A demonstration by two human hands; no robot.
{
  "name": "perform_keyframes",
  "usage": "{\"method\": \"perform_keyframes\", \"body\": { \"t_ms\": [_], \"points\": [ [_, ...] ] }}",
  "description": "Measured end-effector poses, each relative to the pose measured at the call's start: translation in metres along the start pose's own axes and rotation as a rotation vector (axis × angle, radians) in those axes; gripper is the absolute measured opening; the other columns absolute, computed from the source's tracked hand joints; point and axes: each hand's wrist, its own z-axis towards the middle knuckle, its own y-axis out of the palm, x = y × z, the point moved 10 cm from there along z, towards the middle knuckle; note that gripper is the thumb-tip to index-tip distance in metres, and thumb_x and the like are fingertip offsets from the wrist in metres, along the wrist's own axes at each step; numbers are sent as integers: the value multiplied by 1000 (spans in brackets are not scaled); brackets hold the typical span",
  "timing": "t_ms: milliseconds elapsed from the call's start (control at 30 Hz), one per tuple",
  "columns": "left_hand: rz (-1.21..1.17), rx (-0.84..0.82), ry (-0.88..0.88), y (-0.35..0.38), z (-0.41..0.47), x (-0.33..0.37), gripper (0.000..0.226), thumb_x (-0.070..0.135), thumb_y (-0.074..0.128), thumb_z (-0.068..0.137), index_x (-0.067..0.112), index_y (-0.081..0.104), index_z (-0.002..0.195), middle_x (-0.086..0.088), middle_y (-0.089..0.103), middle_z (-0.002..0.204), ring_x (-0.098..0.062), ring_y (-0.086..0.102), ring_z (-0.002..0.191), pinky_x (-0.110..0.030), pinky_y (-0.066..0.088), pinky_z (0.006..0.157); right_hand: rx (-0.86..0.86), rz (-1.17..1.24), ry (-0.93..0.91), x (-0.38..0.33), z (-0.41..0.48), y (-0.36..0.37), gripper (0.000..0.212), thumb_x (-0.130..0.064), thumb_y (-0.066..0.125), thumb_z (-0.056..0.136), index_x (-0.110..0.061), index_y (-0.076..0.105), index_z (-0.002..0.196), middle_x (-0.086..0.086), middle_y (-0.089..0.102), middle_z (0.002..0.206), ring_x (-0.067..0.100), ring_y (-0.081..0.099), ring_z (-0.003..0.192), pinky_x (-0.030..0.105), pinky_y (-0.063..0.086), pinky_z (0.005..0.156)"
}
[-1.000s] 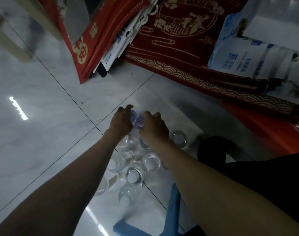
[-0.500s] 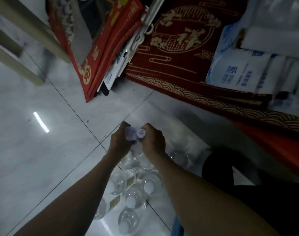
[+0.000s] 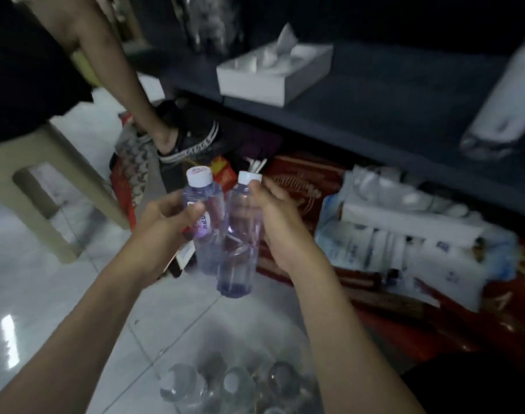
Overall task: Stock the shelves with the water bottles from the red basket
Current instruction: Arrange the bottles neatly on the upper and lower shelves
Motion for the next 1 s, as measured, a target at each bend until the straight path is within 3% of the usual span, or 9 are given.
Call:
{"method": "perform_keyframes", "body": {
  "t_ms": [67, 167, 300, 367, 467, 567, 667, 800, 1000],
  "points": [
    [-121, -53, 35, 42, -1, 33, 39, 36, 86, 55, 14, 76, 86, -1, 74, 78, -12, 70, 67, -25, 57, 60, 57, 25, -62, -52, -13, -28, 36, -51, 57, 82, -27, 69, 106, 5, 71, 115, 27, 65, 110, 58, 47, 102],
    [-231, -155, 95, 111, -6, 77, 58, 41, 87, 54, 10, 71, 100, -6, 74, 86, -17, 71, 74, -29, 58, 66, 113, 23, -112, -115, -48, -81, 14, -42, 61, 92, -30, 68, 92, 0, 72, 107, 26, 67, 107, 56, 49, 101],
    [-346, -246, 152, 217, -12, 116, 26, 22, 67, 75, 7, 68, 95, -7, 73, 84, -17, 70, 71, -28, 59, 62, 229, -56, -255, -189, -104, -160, 12, -39, 64, 90, -38, 75, 86, 7, 73, 107, 31, 68, 109, 58, 49, 101],
    [-378, -307, 157, 274, -14, 127, 22, 18, 59, 80, 5, 67, 96, -11, 72, 87, -22, 69, 76, -34, 57, 67, 350, -100, -336, -223, -131, -205, 13, -40, 66, 87, -31, 74, 89, 14, 72, 107, 33, 68, 106, 57, 50, 99],
    [-406, -372, 149, 355, -15, 135, 31, 22, 59, 82, 5, 67, 106, -19, 71, 107, -35, 66, 99, -47, 51, 92, 529, -185, -471, -261, -170, -269, 13, -34, 64, 94, -33, 69, 83, -3, 72, 95, 14, 67, 88, 27, 53, 84],
    [-390, -441, 155, 428, -14, 135, 37, 26, 60, 80, 4, 67, 109, -20, 70, 111, -33, 67, 100, -47, 54, 90, 704, -241, -596, -279, -205, -323, 11, -33, 59, 97, -42, 62, 91, -23, 59, 73, -6, 54, 69, 10, 45, 65],
    [-358, -523, 228, 489, -12, 132, 30, 31, 61, 84, 11, 68, 105, -10, 74, 104, -24, 69, 99, -41, 55, 84, 874, -282, -662, -284, -226, -370, 22, -39, 57, 97, -35, 60, 119, -13, 60, 98, 0, 54, 84, 16, 45, 77],
    [-352, -590, 315, 535, -10, 121, 20, 22, 60, 88, 14, 67, 104, -1, 74, 101, -15, 69, 96, -30, 53, 80, 1028, -366, -688, -275, -238, -412, 40, -49, 54, 96, -33, 54, 133, 4, 60, 123, 17, 59, 101, 36, 52, 91],
    [-291, -548, 405, 547, -1, 107, 51, 34, 62, 84, 8, 58, 128, -16, 62, 125, -29, 61, 116, -50, 49, 96, 1128, -376, -699, -260, -230, -435, 38, -45, 54, 97, -30, 56, 132, -4, 61, 124, 15, 58, 111, 39, 51, 97]
  ]
}}
